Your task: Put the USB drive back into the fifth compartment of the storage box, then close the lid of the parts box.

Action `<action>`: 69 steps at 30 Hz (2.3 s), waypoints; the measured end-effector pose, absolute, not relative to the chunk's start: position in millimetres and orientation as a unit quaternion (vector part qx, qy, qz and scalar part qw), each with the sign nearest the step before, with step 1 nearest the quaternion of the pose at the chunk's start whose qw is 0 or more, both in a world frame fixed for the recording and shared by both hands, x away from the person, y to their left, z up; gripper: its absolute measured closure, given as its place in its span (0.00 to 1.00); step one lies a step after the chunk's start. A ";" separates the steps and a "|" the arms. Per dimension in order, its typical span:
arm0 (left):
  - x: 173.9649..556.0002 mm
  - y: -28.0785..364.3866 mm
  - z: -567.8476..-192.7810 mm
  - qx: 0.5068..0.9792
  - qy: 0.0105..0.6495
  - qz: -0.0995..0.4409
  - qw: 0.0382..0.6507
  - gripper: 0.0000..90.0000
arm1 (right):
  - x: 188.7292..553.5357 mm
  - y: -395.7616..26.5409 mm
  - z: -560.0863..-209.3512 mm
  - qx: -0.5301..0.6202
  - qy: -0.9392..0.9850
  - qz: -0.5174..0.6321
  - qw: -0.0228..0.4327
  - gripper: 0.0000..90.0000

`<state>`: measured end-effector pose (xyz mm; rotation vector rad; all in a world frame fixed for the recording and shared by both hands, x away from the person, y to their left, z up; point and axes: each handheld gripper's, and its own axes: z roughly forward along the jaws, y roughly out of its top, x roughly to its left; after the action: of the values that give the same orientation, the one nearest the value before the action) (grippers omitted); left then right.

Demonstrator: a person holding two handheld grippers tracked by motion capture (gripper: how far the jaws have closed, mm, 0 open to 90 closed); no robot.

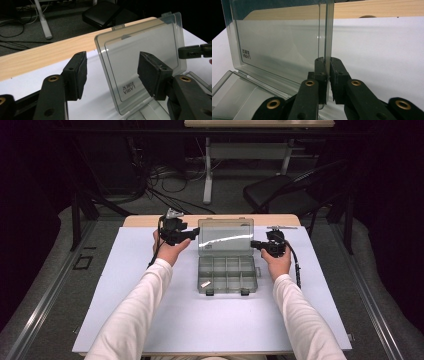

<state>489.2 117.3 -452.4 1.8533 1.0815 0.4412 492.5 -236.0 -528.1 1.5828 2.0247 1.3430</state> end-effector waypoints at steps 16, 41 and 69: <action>513.1 110.0 -449.1 0.751 0.452 0.132 0.463 0.49 | 491.5 -236.0 -528.4 0.539 0.693 0.462 0.123 0.94; 535.2 107.7 -472.9 0.754 0.475 0.116 0.438 0.57 | 490.3 -236.6 -529.2 0.535 0.693 0.467 0.126 0.94; 539.1 107.2 -479.8 0.760 0.460 0.094 0.449 0.91 | 489.8 -238.5 -530.5 0.533 0.691 0.472 0.123 0.94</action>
<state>539.1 107.2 -479.8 1.8797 1.1375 0.2331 489.8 -238.5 -530.5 1.5541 2.0172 1.3774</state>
